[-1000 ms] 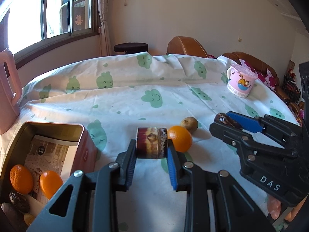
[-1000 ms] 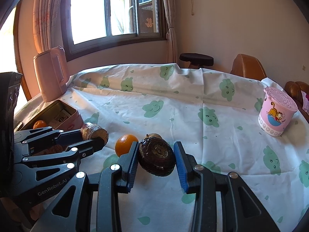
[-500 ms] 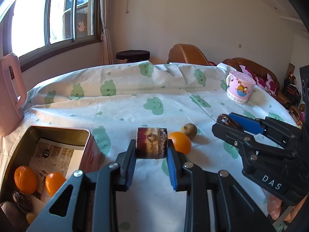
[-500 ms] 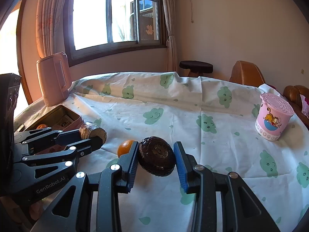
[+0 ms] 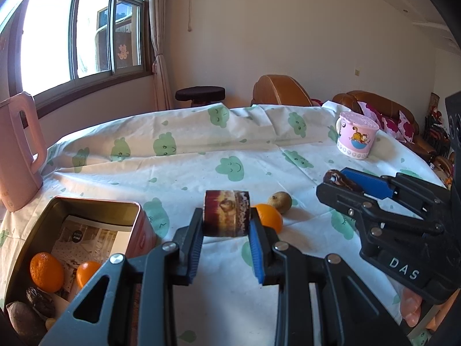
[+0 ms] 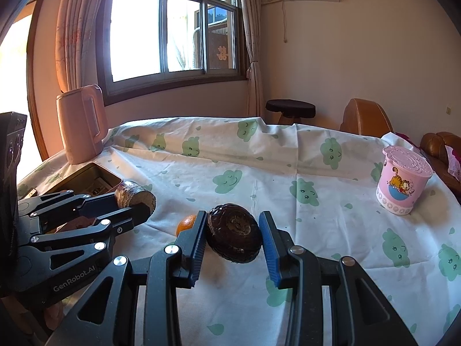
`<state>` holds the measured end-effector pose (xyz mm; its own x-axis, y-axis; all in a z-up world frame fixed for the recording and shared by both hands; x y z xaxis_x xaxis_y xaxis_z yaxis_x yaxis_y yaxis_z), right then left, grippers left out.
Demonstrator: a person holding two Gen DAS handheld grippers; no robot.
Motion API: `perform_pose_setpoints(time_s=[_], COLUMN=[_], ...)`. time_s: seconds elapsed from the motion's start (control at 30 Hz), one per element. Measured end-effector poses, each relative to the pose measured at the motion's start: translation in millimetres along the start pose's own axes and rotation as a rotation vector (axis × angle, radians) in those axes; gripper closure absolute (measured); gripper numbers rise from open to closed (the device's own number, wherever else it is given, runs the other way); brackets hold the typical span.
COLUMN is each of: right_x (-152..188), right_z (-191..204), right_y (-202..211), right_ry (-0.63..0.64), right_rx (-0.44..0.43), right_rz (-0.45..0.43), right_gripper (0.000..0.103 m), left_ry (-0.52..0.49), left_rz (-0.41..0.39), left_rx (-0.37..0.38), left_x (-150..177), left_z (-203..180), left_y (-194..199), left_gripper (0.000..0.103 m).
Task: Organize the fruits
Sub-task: 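Lift the jar with the left tool while the right tool lifts the dark fruit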
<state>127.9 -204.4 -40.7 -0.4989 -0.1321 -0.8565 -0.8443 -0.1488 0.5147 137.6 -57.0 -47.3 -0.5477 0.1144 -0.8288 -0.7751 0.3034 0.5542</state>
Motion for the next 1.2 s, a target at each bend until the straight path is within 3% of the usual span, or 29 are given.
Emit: perform_pose_setpoints(time_s=[1.2], right_x=[0.2], right_z=[6.9], right_y=[30.8], right_ry=[0.037], right_rx=[0.049], right_rz=[-0.171], right_gripper=[0.065], left_ry=[-0.026], left_rz=[-0.147], left_rx=[-0.085], left_x=[5.0], left_z=[-6.5], left_y=[35.0], left_gripper=[0.072])
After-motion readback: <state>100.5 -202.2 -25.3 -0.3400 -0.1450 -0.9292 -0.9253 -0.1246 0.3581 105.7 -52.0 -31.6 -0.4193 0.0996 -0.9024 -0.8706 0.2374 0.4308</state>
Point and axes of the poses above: each gripper's, at about its wrist camera, not at the fingertips, and y roughly against the way its jaws point, z to its left, x to its underside, the point moved 1 cm from there along -y, roughly the way its jaws point, and after that the axes turned 7 degrees about x, right-handed, at the moved point
